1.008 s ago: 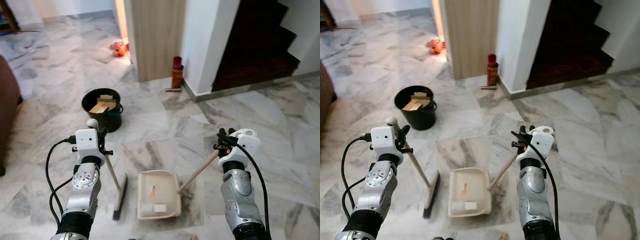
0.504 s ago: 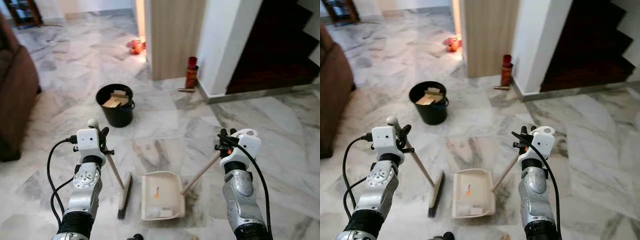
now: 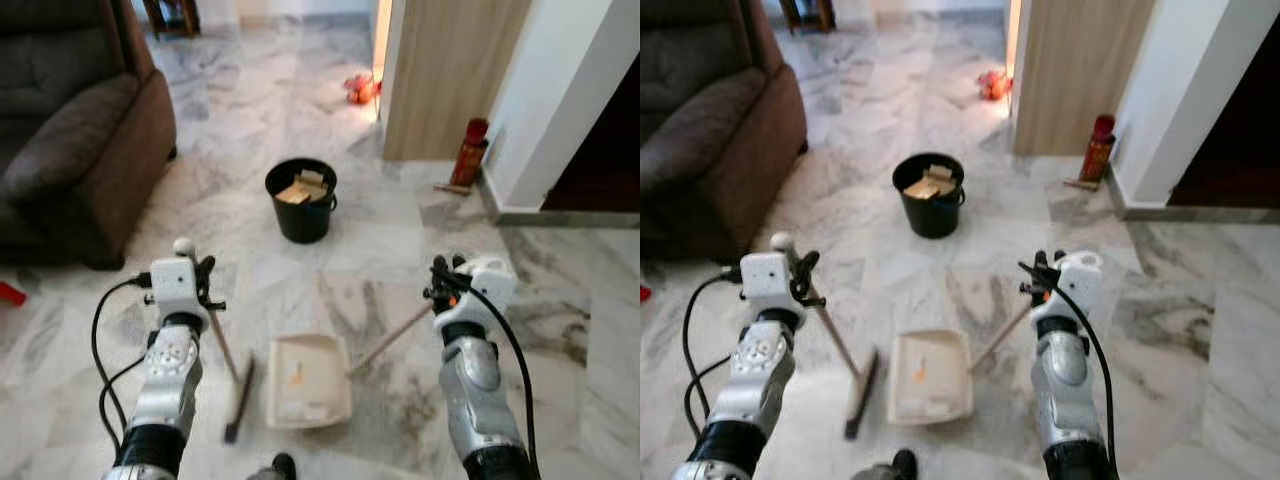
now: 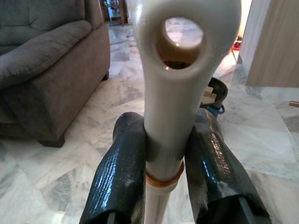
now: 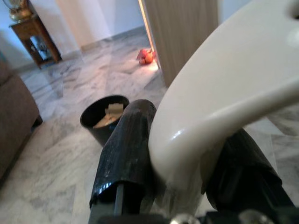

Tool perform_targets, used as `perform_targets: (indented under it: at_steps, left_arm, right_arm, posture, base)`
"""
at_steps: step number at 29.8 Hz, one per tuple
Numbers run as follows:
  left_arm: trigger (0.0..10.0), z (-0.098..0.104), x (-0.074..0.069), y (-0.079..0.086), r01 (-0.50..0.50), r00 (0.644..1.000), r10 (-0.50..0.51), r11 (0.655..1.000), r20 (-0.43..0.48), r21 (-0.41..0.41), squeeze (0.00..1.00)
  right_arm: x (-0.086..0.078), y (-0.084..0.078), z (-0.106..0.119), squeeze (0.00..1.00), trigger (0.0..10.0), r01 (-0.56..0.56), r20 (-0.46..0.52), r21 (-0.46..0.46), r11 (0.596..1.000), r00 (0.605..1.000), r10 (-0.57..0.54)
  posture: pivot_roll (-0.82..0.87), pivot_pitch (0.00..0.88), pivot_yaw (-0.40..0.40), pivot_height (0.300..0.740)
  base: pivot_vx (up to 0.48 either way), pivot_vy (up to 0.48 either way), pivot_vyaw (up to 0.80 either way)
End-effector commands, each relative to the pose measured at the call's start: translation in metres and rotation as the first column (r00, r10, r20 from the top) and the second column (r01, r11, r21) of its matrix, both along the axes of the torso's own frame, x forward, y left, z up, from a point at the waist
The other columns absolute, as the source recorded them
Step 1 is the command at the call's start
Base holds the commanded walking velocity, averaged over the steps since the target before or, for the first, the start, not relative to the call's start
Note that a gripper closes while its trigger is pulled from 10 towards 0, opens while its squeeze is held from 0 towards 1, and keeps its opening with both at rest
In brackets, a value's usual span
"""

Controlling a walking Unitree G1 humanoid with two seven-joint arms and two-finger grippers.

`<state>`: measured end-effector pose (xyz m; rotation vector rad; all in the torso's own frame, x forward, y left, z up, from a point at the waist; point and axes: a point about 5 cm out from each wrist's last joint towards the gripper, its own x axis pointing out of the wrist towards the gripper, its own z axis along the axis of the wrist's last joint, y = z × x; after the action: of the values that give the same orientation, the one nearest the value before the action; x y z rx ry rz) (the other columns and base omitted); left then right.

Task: Sweep floor

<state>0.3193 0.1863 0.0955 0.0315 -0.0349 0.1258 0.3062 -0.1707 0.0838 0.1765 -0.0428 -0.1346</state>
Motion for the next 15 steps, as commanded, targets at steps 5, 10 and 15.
perform_targets:
  at_steps: [5,10,15]
  left_arm:
    - [10.0,0.006,0.0019,0.0035,-0.01,1.0,0.009,1.0,0.018,0.01,0.0]
    - [10.0,0.0062,0.0021,0.0031,-0.006,1.0,0.006,1.0,0.019,0.017,0.0]
    - [10.0,0.0062,0.0026,0.0026,-0.004,1.0,0.004,1.0,0.02,0.025,0.0]
  right_arm:
    - [0.003,0.0015,0.0084,0.0,10.0,-0.005,0.034,-0.008,1.0,0.999,0.005]
    - [0.0034,0.0018,0.0088,0.0,10.0,-0.007,0.034,-0.004,1.0,0.999,0.007]
    - [0.0043,0.0017,0.0089,0.0,10.0,-0.008,0.036,0.002,1.0,0.999,0.008]
  posture:
    - [-0.08,0.076,0.012,0.74]
    - [-0.08,0.076,0.012,0.74]
    - [-0.08,0.07,0.012,0.74]
  base:
    - [0.0,0.0,0.0]
    - [0.1,0.0,0.0]
    - [0.295,0.0,0.0]
